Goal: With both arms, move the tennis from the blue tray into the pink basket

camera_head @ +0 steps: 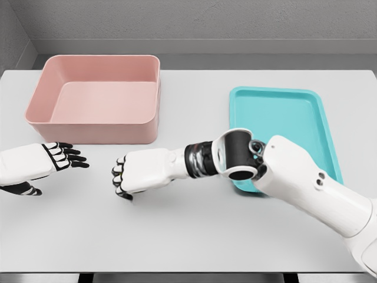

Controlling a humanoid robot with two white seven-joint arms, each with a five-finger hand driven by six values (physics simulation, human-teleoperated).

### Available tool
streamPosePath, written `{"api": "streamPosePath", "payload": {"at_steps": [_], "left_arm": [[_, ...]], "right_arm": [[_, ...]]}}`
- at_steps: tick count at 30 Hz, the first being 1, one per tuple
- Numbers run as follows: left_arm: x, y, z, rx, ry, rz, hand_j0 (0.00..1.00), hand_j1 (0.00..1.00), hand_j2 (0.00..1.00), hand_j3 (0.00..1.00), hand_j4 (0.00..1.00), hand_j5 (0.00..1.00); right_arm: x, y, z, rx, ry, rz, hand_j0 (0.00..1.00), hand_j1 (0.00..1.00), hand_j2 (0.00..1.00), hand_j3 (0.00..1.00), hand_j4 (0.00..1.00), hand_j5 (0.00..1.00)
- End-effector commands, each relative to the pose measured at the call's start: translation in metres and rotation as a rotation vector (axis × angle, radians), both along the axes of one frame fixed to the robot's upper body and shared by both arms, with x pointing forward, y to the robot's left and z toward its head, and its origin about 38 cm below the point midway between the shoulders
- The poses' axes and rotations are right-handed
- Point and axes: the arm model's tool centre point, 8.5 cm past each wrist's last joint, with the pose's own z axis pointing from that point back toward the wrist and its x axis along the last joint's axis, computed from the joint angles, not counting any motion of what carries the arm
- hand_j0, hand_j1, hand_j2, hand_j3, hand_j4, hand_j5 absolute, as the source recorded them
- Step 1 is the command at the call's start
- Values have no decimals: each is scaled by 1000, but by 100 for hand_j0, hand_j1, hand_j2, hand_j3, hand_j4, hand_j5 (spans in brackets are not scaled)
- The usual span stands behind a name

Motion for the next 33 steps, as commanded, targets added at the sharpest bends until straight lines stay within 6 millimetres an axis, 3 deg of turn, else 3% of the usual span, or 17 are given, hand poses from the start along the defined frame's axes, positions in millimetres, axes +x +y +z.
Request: {"api": "streamPosePath", "payload": {"at_steps": [1, 4, 16, 33], "left_arm": [[0, 0, 1, -4, 1, 3, 100, 100, 100, 100, 100, 100], [0, 0, 1, -4, 1, 3, 100, 100, 100, 100, 100, 100], [0, 0, 1, -5, 1, 3, 100, 100, 100, 100, 100, 100], [0, 0, 1, -4, 1, 3, 100, 100, 100, 100, 100, 100]], "right_arm": [[12, 0, -6, -15, 18, -32, 42, 42, 42, 42, 42, 42], [20, 9, -14, -25, 42, -44, 42, 42, 42, 42, 42, 42], [5, 28, -21, -31, 48, -3, 42, 42, 42, 42, 42, 42], [8, 28, -38, -65, 80, -14, 42, 42, 42, 42, 42, 42]]}}
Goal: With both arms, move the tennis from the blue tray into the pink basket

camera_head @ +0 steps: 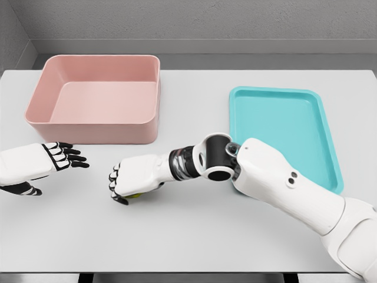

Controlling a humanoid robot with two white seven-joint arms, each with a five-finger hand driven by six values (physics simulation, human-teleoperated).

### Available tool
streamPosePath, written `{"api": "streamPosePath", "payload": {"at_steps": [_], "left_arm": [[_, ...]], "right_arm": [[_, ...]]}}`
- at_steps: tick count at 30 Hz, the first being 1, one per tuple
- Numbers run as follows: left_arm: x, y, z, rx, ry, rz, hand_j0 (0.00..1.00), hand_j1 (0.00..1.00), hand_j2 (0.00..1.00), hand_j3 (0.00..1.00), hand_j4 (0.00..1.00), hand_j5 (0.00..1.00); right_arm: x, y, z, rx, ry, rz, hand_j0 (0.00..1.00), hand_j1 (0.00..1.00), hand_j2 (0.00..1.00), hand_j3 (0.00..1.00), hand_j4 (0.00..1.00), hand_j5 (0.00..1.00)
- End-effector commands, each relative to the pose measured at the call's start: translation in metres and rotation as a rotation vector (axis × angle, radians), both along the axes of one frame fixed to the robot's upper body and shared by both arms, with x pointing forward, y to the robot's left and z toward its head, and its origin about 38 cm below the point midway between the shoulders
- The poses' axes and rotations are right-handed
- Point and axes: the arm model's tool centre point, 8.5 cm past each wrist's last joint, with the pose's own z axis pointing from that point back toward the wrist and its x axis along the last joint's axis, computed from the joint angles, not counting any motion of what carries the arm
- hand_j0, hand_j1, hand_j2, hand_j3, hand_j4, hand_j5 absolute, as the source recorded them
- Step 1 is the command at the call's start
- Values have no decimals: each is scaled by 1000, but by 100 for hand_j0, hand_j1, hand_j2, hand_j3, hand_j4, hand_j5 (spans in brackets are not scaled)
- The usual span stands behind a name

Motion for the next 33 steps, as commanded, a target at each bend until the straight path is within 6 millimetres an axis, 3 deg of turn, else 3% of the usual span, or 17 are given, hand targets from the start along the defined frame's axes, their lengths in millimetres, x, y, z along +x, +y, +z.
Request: {"api": "streamPosePath", "payload": {"at_steps": [1, 3, 6, 10, 25, 33], "left_arm": [[0, 0, 1, -4, 1, 3, 100, 100, 100, 100, 100, 100], [0, 0, 1, -4, 1, 3, 100, 100, 100, 100, 100, 100], [0, 0, 1, -4, 1, 3, 100, 100, 100, 100, 100, 100], [0, 0, 1, -5, 1, 3, 100, 100, 100, 100, 100, 100], [0, 0, 1, -5, 1, 3, 100, 100, 100, 100, 100, 100], [0, 0, 1, -5, 1, 3, 100, 100, 100, 100, 100, 100]], "right_arm": [[-1, 1, -1, 1, 8, -1, 42, 42, 42, 42, 42, 42], [-1, 1, -1, 1, 8, -1, 45, 45, 45, 45, 45, 45], [1, 0, -1, 5, 11, -9, 85, 85, 85, 85, 85, 85], [2, 0, 0, 6, 9, -15, 99, 99, 99, 99, 99, 99], [6, -6, -2, -1, 11, -31, 99, 99, 99, 99, 99, 99], [17, -27, -2, -19, -1, -71, 100, 100, 100, 100, 100, 100]]}}
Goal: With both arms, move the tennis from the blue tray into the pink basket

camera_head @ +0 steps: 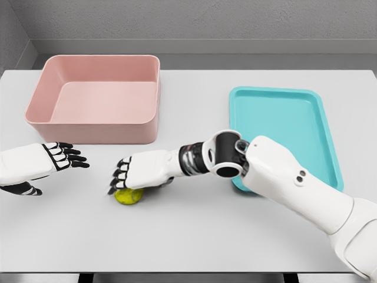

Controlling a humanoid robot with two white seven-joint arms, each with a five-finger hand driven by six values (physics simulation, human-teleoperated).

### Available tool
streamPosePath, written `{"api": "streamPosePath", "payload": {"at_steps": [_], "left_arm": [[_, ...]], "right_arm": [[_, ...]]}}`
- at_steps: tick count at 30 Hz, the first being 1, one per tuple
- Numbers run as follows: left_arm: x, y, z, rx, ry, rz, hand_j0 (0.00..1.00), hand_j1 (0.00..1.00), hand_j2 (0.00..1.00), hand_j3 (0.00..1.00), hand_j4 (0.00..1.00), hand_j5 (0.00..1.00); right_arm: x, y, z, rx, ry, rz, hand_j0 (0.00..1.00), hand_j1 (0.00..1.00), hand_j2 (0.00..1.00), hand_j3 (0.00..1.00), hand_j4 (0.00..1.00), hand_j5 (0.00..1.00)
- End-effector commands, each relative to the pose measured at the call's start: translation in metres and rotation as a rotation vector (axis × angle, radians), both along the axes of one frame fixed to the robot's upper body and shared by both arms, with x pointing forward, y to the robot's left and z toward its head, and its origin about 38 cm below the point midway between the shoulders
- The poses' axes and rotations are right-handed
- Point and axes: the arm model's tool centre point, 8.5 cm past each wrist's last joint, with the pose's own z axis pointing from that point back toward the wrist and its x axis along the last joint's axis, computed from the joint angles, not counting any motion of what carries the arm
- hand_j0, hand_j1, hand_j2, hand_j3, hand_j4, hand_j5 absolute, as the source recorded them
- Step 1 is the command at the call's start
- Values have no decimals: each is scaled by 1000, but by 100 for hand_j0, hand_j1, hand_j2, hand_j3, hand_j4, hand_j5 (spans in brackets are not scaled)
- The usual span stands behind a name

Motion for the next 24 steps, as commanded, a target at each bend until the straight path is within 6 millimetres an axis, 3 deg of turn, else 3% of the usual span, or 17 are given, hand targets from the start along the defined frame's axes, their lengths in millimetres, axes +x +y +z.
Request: {"api": "streamPosePath", "payload": {"at_steps": [1, 9, 11, 17, 20, 22, 24], "left_arm": [[0, 0, 1, -4, 1, 3, 100, 100, 100, 100, 100, 100], [0, -2, -1, -15, 1, 1, 100, 100, 100, 100, 100, 100], [0, -2, -1, -15, 1, 1, 100, 100, 100, 100, 100, 100], [0, -2, -1, -15, 1, 1, 100, 100, 100, 100, 100, 100], [1, -6, -4, -21, -3, -4, 100, 100, 100, 100, 100, 100], [1, -13, -9, -33, -9, -18, 100, 100, 100, 100, 100, 100], [3, -25, -14, -44, -27, -41, 100, 100, 100, 100, 100, 100]], "right_arm": [[4, -7, 2, 0, -2, -18, 100, 100, 100, 100, 100, 100], [-7, -4, 19, 38, -41, 23, 100, 100, 100, 100, 100, 100], [1, -15, 30, 55, -62, -3, 100, 100, 100, 100, 100, 100], [23, -70, 49, 41, -122, -99, 100, 100, 100, 100, 100, 100], [37, -141, 61, 26, -164, -194, 100, 100, 100, 100, 100, 100], [21, -165, 85, 49, -231, -196, 100, 100, 100, 100, 100, 100], [31, -199, 110, 114, -278, -305, 100, 100, 100, 100, 100, 100]]}}
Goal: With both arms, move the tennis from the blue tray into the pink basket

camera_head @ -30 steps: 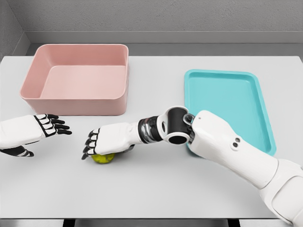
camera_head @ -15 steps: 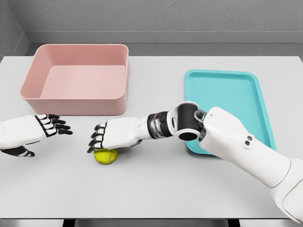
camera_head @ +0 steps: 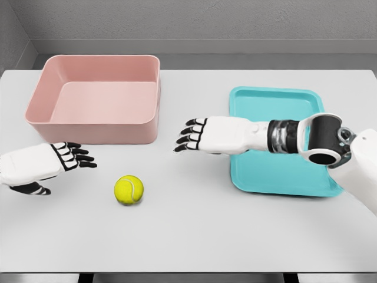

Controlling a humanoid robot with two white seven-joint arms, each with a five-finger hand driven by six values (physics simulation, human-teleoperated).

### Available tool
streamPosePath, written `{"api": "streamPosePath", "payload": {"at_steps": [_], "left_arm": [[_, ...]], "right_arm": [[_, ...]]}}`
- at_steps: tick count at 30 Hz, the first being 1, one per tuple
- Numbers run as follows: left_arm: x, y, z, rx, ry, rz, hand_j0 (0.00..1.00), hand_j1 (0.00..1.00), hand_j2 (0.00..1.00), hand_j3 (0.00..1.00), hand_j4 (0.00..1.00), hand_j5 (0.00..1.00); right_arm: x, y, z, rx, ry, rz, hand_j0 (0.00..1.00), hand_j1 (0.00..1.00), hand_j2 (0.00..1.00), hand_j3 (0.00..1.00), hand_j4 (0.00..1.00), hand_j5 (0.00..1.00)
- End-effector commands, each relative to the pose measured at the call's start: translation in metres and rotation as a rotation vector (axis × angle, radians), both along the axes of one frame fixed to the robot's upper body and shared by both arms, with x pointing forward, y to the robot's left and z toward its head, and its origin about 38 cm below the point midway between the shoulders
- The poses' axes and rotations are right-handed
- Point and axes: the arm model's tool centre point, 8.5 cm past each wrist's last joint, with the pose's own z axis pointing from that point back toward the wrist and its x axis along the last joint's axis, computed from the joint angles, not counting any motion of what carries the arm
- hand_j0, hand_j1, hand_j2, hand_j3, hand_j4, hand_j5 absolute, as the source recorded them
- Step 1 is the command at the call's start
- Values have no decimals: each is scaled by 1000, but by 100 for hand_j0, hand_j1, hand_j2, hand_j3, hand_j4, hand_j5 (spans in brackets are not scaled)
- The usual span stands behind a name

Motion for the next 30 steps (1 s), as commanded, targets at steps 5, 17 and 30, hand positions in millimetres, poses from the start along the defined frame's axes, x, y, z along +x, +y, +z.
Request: {"api": "streamPosePath", "payload": {"at_steps": [5, 17, 30], "left_arm": [[4, -31, -12, -47, -42, -49, 100, 100, 100, 100, 100, 100], [5, -57, -18, -80, -59, -93, 100, 100, 100, 100, 100, 100], [8, -86, -25, -96, -51, -167, 100, 100, 100, 100, 100, 100]], "right_arm": [[11, -88, 86, 223, -160, -209, 100, 100, 100, 100, 100, 100], [-15, -184, 28, 440, 1, -497, 100, 100, 100, 100, 100, 100], [-23, -182, 11, 573, 63, -506, 100, 100, 100, 100, 100, 100]]}}
